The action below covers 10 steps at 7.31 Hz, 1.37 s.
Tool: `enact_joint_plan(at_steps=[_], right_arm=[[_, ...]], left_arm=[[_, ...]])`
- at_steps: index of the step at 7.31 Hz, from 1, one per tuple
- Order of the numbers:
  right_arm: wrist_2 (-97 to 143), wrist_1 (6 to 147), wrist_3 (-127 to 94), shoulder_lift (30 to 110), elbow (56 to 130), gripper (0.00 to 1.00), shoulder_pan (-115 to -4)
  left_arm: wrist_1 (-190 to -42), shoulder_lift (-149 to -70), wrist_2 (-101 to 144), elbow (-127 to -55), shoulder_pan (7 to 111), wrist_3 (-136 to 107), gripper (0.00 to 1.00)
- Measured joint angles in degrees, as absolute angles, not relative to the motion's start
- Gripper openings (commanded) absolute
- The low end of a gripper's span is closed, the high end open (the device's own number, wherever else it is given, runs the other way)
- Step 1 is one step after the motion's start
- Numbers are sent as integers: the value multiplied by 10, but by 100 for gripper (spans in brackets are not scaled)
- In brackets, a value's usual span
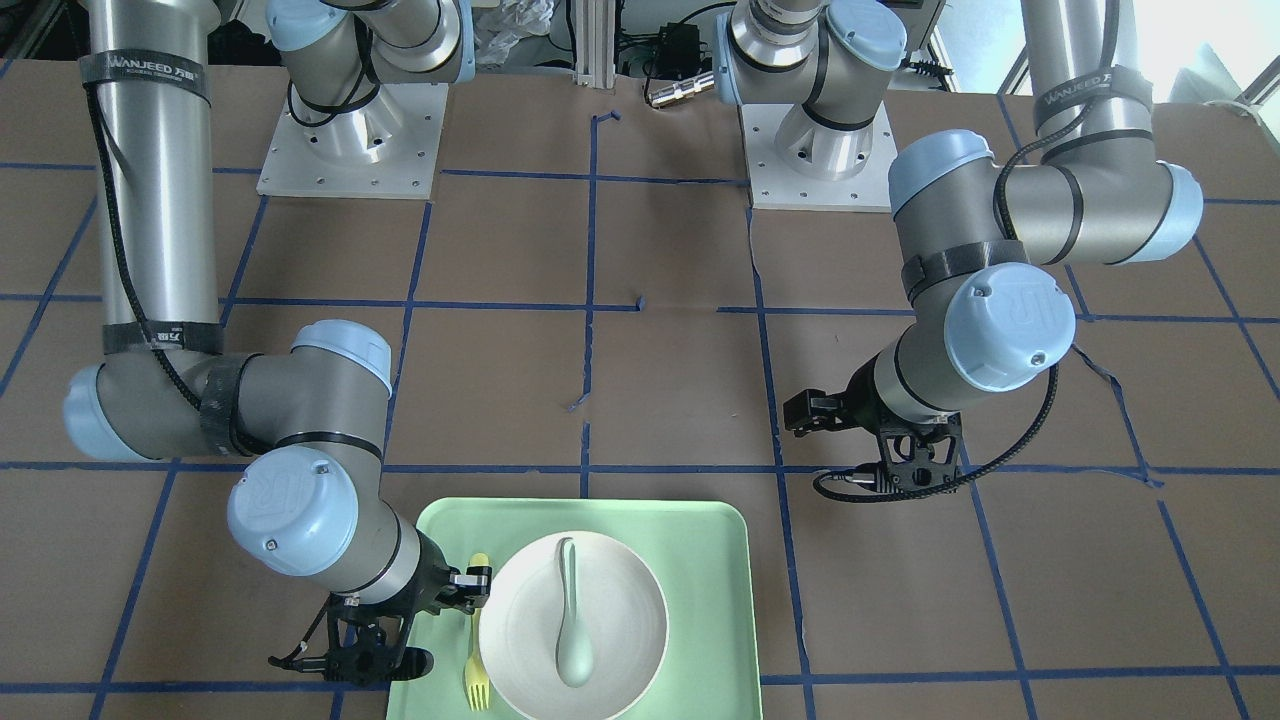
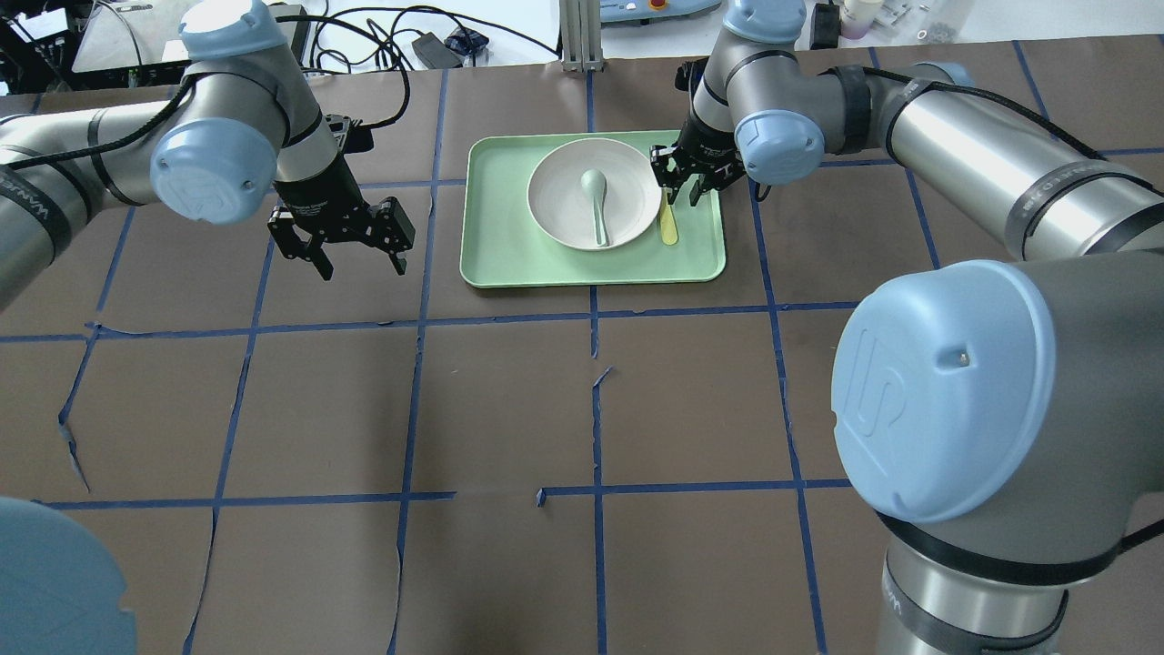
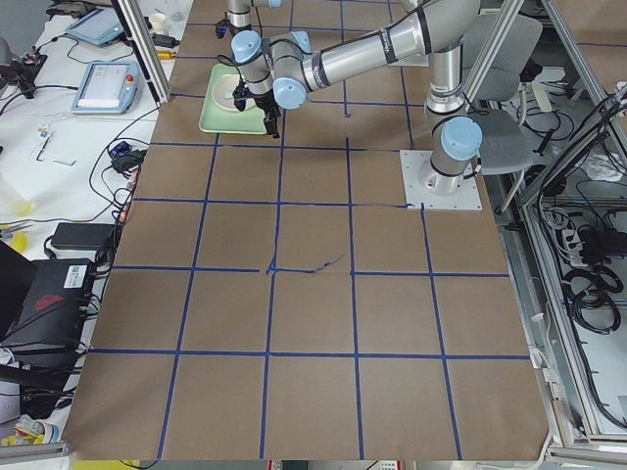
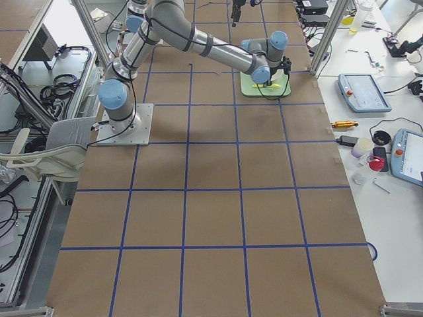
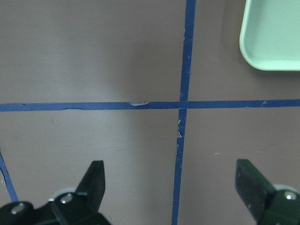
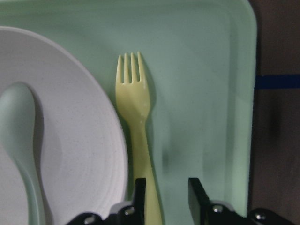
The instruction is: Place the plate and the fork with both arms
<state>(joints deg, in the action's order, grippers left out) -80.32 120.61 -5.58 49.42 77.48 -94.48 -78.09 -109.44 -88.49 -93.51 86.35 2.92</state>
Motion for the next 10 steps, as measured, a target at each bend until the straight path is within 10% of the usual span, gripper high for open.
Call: enact_joint_plan(at_steps=[10], right_arm=[[-900, 901, -53, 770, 801, 100, -964]], left_arm=[[-884, -984, -912, -886, 876, -12, 100]])
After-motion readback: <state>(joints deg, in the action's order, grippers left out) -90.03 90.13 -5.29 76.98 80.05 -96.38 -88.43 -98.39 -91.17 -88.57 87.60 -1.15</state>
